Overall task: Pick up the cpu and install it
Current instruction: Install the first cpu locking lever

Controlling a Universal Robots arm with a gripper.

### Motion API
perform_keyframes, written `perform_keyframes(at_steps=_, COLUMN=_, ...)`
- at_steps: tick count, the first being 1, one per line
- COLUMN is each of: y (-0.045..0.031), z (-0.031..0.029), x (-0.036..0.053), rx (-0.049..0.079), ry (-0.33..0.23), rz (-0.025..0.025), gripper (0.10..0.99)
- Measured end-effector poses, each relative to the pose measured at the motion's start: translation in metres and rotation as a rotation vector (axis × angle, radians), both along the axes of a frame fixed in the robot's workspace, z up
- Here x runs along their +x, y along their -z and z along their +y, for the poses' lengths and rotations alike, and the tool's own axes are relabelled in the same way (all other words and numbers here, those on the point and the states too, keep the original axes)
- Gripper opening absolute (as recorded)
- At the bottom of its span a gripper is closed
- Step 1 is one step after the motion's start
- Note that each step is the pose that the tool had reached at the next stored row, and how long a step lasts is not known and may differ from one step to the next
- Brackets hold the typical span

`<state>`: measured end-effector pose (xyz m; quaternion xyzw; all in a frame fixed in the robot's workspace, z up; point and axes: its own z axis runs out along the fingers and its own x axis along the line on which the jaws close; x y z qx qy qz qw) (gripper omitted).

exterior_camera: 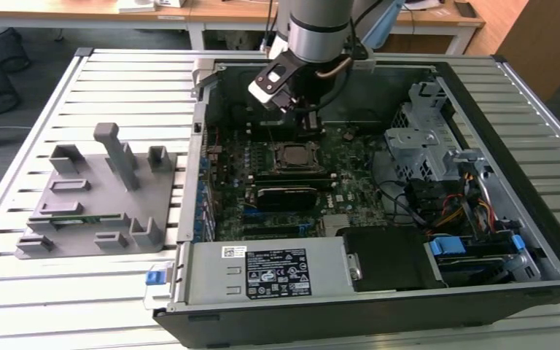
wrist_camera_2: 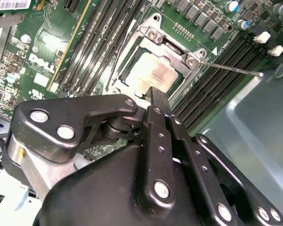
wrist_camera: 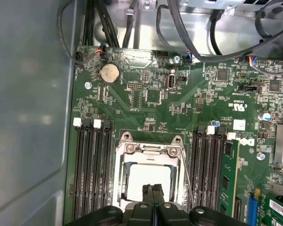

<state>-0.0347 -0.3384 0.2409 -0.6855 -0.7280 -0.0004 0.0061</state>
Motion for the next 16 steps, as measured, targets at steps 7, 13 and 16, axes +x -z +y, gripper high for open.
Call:
perform_keyframes(at_steps=7, y=-0.0143, z=0.0, x=0.0, rx=0.0, ry=0.0, rz=-0.0004, gripper=0.106)
perform_keyframes(at_steps=13, y=-0.0275, z=0.0, x=0.0, rx=0.0, ry=0.0, rz=-0.0007, gripper=0.106)
perform_keyframes(at_steps=16, y=-0.0315, z=0.0001, x=0.0, rx=0.0, ry=0.0, rz=-0.0011, gripper=0.106)
